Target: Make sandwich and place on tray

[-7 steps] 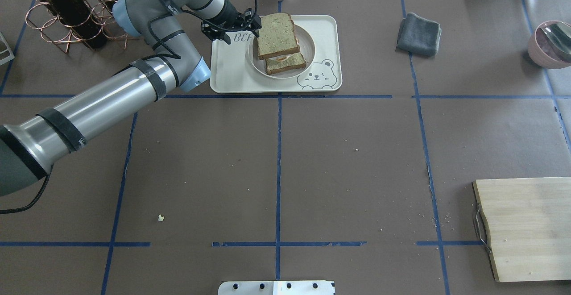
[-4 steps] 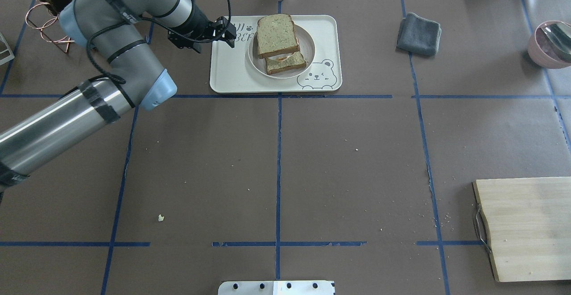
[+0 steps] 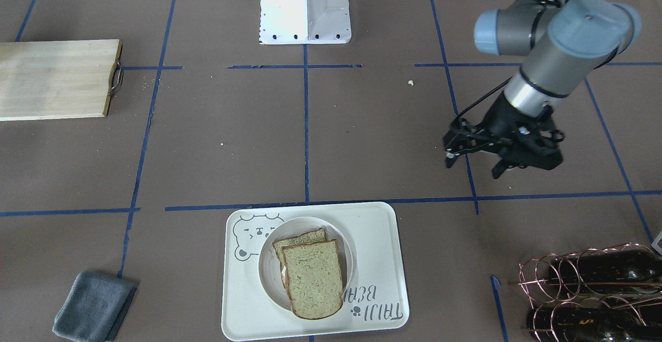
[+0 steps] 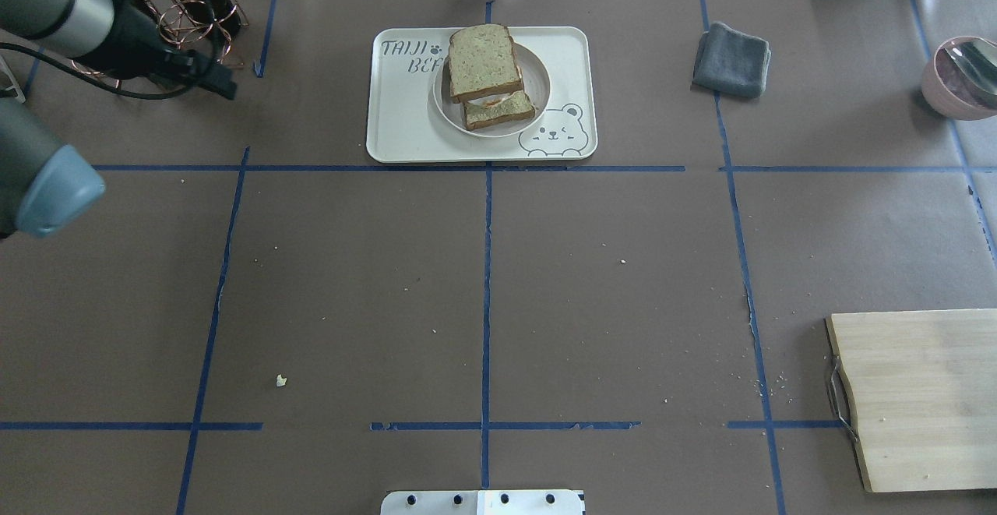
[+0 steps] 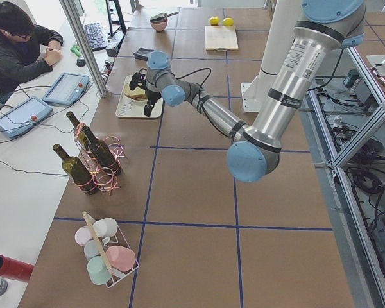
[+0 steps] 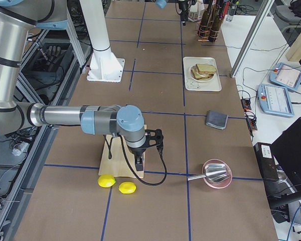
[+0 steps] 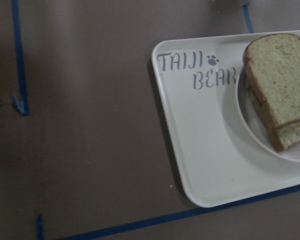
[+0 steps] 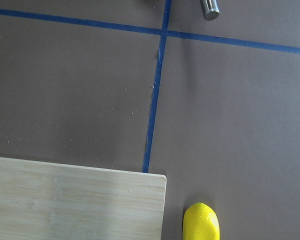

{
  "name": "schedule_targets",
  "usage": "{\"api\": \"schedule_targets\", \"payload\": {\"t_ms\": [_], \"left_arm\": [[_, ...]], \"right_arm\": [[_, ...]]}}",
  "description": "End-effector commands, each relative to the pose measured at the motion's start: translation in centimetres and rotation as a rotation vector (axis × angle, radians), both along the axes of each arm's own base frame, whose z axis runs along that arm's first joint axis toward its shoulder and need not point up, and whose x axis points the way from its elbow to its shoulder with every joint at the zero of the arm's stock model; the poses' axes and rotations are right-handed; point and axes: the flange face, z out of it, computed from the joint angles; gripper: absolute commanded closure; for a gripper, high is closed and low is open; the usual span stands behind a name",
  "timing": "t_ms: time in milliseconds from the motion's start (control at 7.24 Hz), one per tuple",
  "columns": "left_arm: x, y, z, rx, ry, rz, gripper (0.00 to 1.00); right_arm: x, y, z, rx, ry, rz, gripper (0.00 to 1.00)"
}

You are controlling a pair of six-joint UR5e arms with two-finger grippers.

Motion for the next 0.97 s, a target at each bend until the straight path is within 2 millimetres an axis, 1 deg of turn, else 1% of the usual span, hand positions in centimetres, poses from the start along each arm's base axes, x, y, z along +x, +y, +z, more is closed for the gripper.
{"api": "schedule_targets", "payload": {"t_ms": [0, 138, 276, 414, 553, 691, 829], "left_arm": [[-10.1, 3.9, 8.7, 0.032, -0.059, 0.089, 0.00], [-12.9, 6.3, 13.1, -0.027, -0.054, 0.099, 0.00], [-16.8, 9.4, 17.7, 0.004, -0.100, 0.126, 0.00], [-20.0, 10.9, 20.7, -0.002, -0.132, 0.123, 0.00], [-20.7, 12.5, 22.8, -0.028, -0.145, 0.136, 0.00], [-21.2, 13.8, 24.2, -0.018, -0.161, 0.171, 0.00], [-21.6, 14.5, 25.5, -0.072, -0.170, 0.189, 0.00]], "right_arm": [[-2.0, -2.1, -1.4, 0.003, -0.001, -0.023, 0.00], [-3.1, -2.9, -1.9, -0.001, -0.004, -0.033, 0.00], [-3.6, -3.5, -2.3, 0.008, -0.004, -0.045, 0.00], [-3.9, -3.8, -2.5, 0.016, -0.002, -0.053, 0.00], [-4.4, -3.9, -2.6, 0.010, -0.005, -0.061, 0.00], [-4.8, -4.0, -2.6, 0.007, -0.005, -0.069, 0.00], [-5.2, -4.0, -2.5, 0.007, -0.005, -0.079, 0.00]]}}
